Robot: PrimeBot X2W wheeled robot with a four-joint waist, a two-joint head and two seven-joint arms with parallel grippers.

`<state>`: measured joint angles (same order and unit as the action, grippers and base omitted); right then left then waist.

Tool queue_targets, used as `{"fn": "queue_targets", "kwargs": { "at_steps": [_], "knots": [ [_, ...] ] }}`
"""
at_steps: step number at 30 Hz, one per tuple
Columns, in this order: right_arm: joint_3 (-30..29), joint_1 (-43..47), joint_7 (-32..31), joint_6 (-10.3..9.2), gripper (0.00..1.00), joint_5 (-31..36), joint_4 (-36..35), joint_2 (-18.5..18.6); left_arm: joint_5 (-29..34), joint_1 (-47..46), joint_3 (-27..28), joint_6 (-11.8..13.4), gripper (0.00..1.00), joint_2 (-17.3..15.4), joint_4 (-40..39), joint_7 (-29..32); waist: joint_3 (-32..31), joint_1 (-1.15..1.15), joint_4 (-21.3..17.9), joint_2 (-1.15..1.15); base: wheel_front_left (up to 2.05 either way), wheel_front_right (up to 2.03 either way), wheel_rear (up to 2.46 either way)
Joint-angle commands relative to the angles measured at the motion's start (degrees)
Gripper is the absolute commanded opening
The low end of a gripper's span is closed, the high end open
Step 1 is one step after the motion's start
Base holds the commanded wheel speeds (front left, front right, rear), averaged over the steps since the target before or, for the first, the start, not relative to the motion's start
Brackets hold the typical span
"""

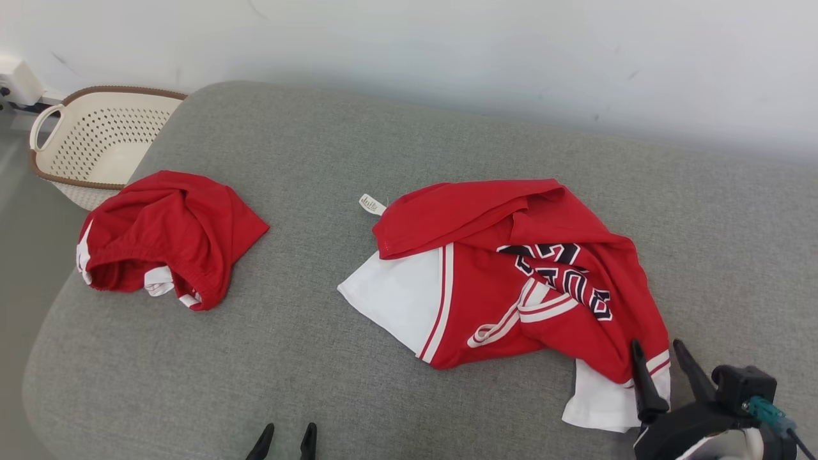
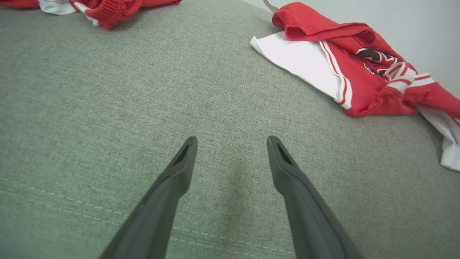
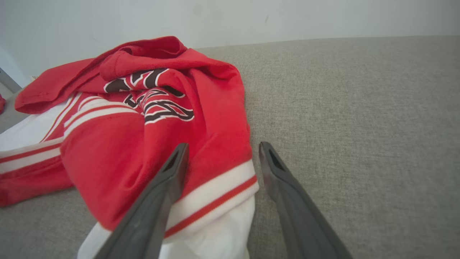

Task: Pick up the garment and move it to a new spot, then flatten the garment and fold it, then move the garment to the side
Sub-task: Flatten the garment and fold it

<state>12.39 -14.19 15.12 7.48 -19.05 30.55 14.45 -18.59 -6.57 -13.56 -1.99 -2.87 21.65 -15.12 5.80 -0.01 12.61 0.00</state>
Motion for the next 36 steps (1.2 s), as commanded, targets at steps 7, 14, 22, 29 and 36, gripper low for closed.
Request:
{"fn": "queue_targets", "kwargs": {
  "at_steps": [7,14,22,29,36],
  "knots": [
    [1.66,2.63,0.01,0.02,1.0,-1.33,0.7,-1.53,0.57,1.08,-0.11,-0.13,1.0,-0.06,0.31,-0.08,-0.06,0.01,1.27,0.0,0.0,0.0,0.0],
    [1.56,1.92,-0.14,0.02,0.33,-1.66,6.34,-2.05,0.35,1.42,-0.3,-0.24,1.0,-0.06,0.13,-0.08,0.18,0.01,2.02,0.0,0.0,0.0,0.0],
    [-0.65,-4.53,0.01,-0.01,0.0,2.55,6.43,4.52,-0.23,-0.68,-1.12,-0.37,1.0,-0.05,-0.7,-0.08,2.43,0.01,2.74,0.0,0.0,0.0,0.0],
    [-1.48,-14.64,0.01,-0.01,0.0,6.74,10.85,14.31,-0.87,-2.21,-3.19,-0.74,1.0,-0.05,-1.01,-0.08,4.87,0.01,4.62,0.0,0.0,0.0,0.0],
    [-2.34,-24.89,0.01,-0.01,0.0,11.15,20.27,21.77,-1.76,-3.02,-5.32,-0.2,1.0,-0.07,-1.53,-0.08,6.69,0.01,8.37,0.0,0.0,0.0,0.0]
  ]
}}
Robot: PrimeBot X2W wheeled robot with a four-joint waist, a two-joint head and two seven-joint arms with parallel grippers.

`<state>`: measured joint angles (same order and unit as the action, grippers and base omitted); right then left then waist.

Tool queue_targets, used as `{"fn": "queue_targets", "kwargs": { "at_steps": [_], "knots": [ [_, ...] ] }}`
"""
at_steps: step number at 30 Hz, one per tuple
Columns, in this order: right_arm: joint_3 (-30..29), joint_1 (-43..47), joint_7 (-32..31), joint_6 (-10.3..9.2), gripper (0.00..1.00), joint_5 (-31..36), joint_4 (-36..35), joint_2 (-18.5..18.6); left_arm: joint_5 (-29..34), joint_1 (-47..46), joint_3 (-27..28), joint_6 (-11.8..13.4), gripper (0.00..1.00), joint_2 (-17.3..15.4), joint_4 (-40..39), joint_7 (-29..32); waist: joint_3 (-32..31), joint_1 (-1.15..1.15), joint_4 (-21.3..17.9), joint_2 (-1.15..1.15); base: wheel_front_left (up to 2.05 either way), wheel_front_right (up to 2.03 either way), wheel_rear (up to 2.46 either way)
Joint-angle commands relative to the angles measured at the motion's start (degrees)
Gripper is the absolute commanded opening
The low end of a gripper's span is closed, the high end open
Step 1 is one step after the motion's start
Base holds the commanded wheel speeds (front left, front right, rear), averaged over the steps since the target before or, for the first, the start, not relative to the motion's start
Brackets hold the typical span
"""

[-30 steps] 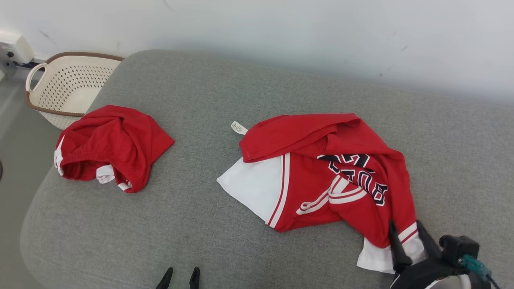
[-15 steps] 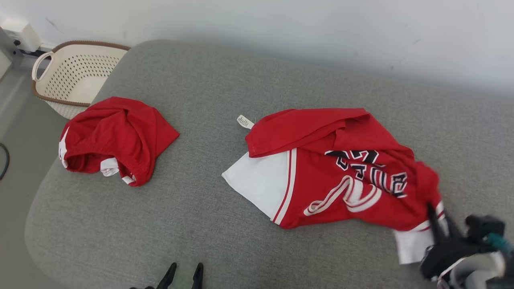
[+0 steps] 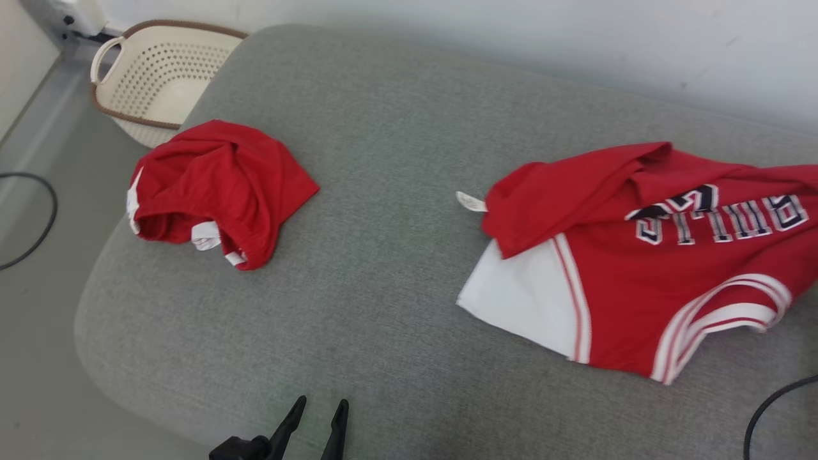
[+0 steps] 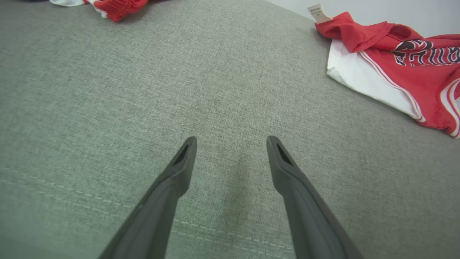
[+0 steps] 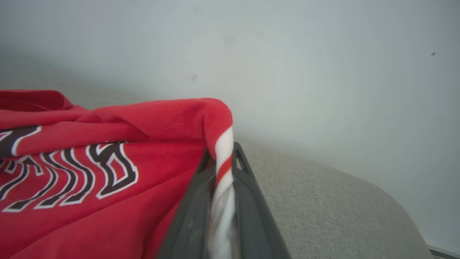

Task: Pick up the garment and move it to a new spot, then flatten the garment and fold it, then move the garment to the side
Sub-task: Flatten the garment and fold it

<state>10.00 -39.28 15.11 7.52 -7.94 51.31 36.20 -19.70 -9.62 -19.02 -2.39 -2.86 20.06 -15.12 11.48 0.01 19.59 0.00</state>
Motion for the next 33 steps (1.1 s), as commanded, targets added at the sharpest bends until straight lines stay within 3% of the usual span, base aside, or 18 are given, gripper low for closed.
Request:
{"fn": "queue_targets", "kwargs": {
  "at_steps": [1,7,8,9,17,23,33],
  "knots": [
    [-0.23,-1.2,-0.04,-0.06,0.0,0.84,0.82,0.78,-0.7,-0.04,0.02,0.25,1.0,-0.09,-0.06,-0.08,1.23,-0.01,1.88,0.0,0.0,0.0,0.0],
    [-3.46,-8.13,-1.02,-0.06,0.02,4.72,7.79,3.78,-0.9,-0.29,-0.75,0.33,1.0,-0.05,-0.4,-0.08,2.7,-0.01,4.25,0.0,0.0,0.0,0.0],
    [-4.3,-9.02,-1.65,-0.06,0.45,5.19,9.05,3.45,-0.91,-0.29,-0.79,0.34,1.0,-0.05,-0.46,-0.08,2.8,-0.01,4.42,0.0,0.0,0.0,0.0],
    [-5.26,-9.8,-1.99,-0.06,0.98,5.53,10.11,2.9,-0.93,-0.24,-0.78,0.35,1.0,-0.07,-0.45,-0.08,2.84,-0.01,4.49,0.0,0.0,0.0,0.0],
    [-9.18,-9.26,0.06,-0.06,1.0,7.63,9.94,-3.59,-0.58,0.19,-0.2,0.85,1.0,-0.07,-0.19,-0.08,1.33,-0.01,2.61,0.0,0.0,0.0,0.0],
    [-6.24,-0.15,0.0,-0.06,1.0,2.68,-0.89,-10.18,0.09,0.84,0.8,0.57,1.0,-0.07,0.4,-0.08,-0.69,-0.01,-0.43,0.0,0.0,0.0,0.0],
    [0.25,15.77,0.02,-0.06,1.0,-7.59,-14.27,-15.75,1.55,2.48,2.82,0.12,1.0,-0.09,1.22,-0.08,-4.02,-0.01,-4.56,0.0,0.0,0.0,0.0]
  ]
}}
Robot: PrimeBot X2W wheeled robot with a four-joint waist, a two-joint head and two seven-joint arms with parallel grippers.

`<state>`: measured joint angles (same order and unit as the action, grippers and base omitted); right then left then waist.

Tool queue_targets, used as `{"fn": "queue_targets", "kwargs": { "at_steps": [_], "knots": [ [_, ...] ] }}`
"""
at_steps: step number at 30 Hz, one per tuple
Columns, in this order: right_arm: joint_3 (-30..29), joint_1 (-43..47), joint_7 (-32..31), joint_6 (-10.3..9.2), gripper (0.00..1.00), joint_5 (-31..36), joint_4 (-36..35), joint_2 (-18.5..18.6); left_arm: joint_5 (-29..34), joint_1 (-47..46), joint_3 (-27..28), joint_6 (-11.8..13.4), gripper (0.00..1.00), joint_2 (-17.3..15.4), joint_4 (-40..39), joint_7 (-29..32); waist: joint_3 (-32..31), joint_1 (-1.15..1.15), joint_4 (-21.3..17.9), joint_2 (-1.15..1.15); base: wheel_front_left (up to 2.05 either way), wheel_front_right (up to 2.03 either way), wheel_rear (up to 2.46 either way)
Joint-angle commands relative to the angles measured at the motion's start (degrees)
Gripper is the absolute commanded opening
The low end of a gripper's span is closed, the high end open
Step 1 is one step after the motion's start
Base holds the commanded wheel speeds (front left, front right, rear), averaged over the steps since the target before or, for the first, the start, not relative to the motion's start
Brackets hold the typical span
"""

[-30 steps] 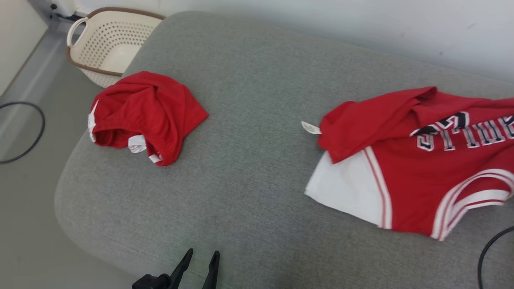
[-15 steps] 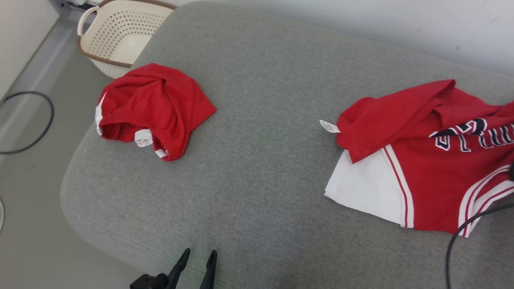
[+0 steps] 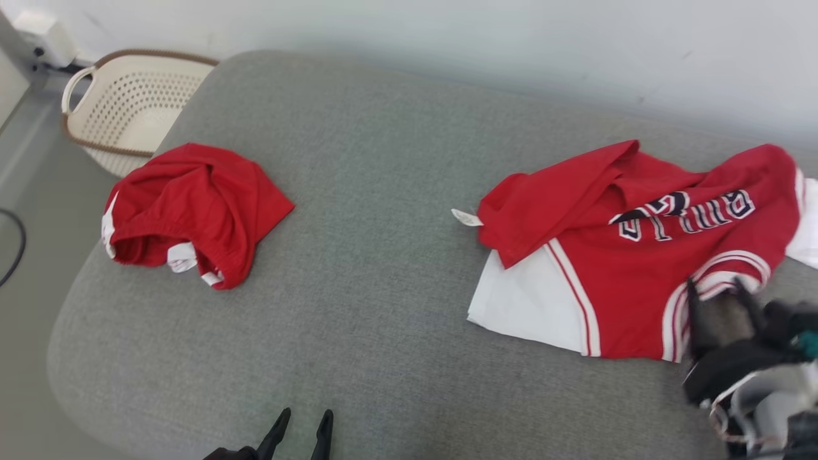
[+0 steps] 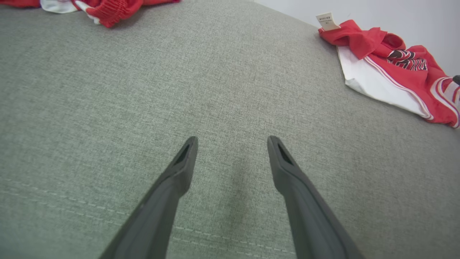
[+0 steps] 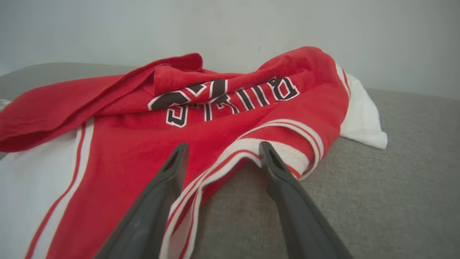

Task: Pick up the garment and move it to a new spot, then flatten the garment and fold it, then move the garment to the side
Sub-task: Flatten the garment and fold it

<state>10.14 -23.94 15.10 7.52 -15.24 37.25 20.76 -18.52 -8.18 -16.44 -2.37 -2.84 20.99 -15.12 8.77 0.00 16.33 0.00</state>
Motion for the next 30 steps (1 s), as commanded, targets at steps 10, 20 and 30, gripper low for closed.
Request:
{"fn": "queue_targets", "kwargs": {
  "at_steps": [10,20,30],
  "knots": [
    [2.64,10.17,0.03,-0.06,1.0,-5.82,-4.18,-5.06,1.24,2.86,1.41,-0.24,1.0,-0.09,0.57,-0.08,-3.49,0.0,-3.01,0.0,0.0,0.0,0.0],
    [4.28,10.8,0.03,-0.06,1.0,-7.55,-2.08,-7.84,1.88,3.04,0.88,-0.79,1.0,-0.09,0.86,-0.08,-3.96,0.0,-2.02,0.0,0.0,0.0,0.0],
    [1.5,8.93,0.02,-0.05,1.0,-6.15,1.54,-9.15,2.15,3.8,1.11,-0.87,1.0,-0.09,0.66,-0.08,-3.93,0.0,0.04,0.0,0.0,0.0,0.0]
  ]
}}
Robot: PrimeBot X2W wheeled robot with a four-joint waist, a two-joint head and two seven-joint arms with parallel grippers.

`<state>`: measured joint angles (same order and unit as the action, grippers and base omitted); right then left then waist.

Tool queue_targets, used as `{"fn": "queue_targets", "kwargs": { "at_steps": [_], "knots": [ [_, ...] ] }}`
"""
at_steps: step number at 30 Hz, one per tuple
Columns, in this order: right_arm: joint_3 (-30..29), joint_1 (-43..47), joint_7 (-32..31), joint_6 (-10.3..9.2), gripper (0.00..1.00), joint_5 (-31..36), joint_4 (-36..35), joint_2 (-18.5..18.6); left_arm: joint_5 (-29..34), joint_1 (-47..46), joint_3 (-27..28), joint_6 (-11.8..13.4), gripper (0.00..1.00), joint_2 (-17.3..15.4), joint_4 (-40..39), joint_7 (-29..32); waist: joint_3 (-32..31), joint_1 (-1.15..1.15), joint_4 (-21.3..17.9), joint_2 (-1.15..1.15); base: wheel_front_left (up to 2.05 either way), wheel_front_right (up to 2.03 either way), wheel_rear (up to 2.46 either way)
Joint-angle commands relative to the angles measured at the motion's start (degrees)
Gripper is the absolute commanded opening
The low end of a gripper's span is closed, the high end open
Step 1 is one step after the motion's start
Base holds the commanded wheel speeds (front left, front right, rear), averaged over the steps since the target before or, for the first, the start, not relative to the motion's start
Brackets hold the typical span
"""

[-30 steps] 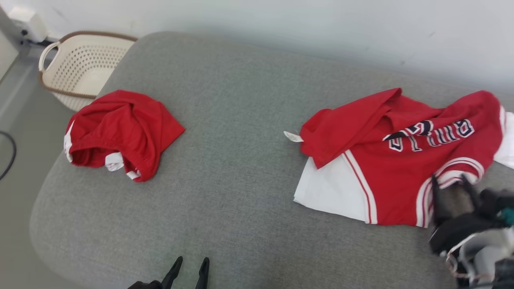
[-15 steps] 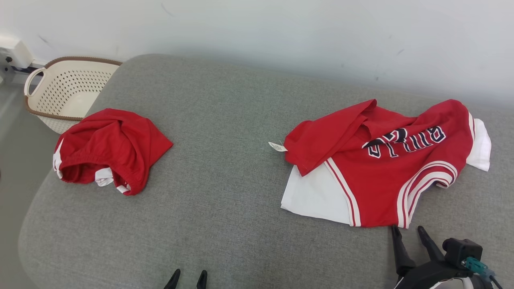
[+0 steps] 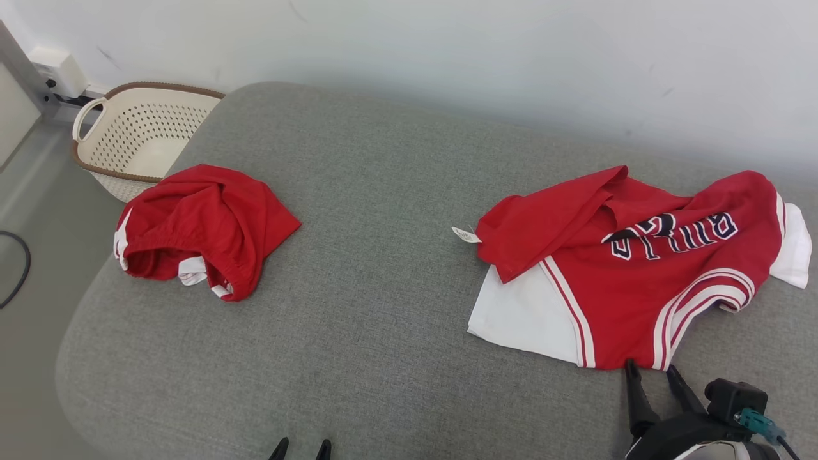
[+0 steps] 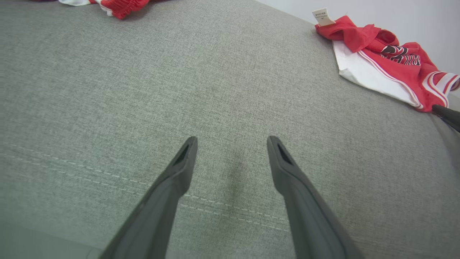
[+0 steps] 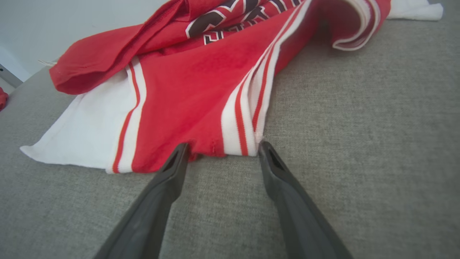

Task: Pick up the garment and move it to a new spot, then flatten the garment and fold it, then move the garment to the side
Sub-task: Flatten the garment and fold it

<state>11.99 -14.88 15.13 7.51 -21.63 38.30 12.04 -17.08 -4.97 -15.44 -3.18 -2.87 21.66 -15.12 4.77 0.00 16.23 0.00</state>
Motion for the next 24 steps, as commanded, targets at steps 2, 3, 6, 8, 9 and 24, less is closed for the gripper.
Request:
{"fn": "queue_targets", "kwargs": {
  "at_steps": [2,3,6,8,9,24],
  "knots": [
    [-1.72,-0.84,-0.02,-0.04,1.0,-0.22,1.16,-0.93,0.67,0.64,0.1,-0.09,1.0,-0.06,-0.01,-0.08,0.2,0.0,0.36,0.0,0.0,0.0,0.0],
    [-2.14,-0.93,-0.02,-0.04,1.0,-0.33,1.26,-1.15,0.6,0.65,0.11,-0.07,1.0,-0.06,-0.03,-0.08,0.29,0.0,0.43,0.0,0.0,0.0,0.0],
    [-3.15,-1.24,-0.03,-0.04,0.77,0.11,1.67,-1.63,0.44,0.65,0.04,0.11,1.0,-0.06,-0.23,-0.08,0.51,0.0,0.45,0.0,0.0,0.0,0.0],
    [-3.83,-1.44,-0.04,-0.04,0.2,0.58,1.68,-1.8,0.36,0.7,0.06,0.24,1.0,-0.06,-0.3,-0.08,0.62,0.0,0.36,0.0,0.0,0.0,0.0],
    [-4.12,-1.48,-0.03,-0.04,0.0,0.74,1.67,-1.96,0.34,0.75,0.11,0.21,1.0,-0.06,-0.34,-0.08,0.65,0.0,0.28,0.0,0.0,0.0,0.0],
    [-9.37,3.18,-0.01,-0.04,0.0,2.88,-1.08,0.49,0.24,0.91,0.9,0.22,1.0,-0.06,-0.63,-0.08,-0.69,0.0,-4.25,0.0,0.0,0.0,0.0]
  ]
}}
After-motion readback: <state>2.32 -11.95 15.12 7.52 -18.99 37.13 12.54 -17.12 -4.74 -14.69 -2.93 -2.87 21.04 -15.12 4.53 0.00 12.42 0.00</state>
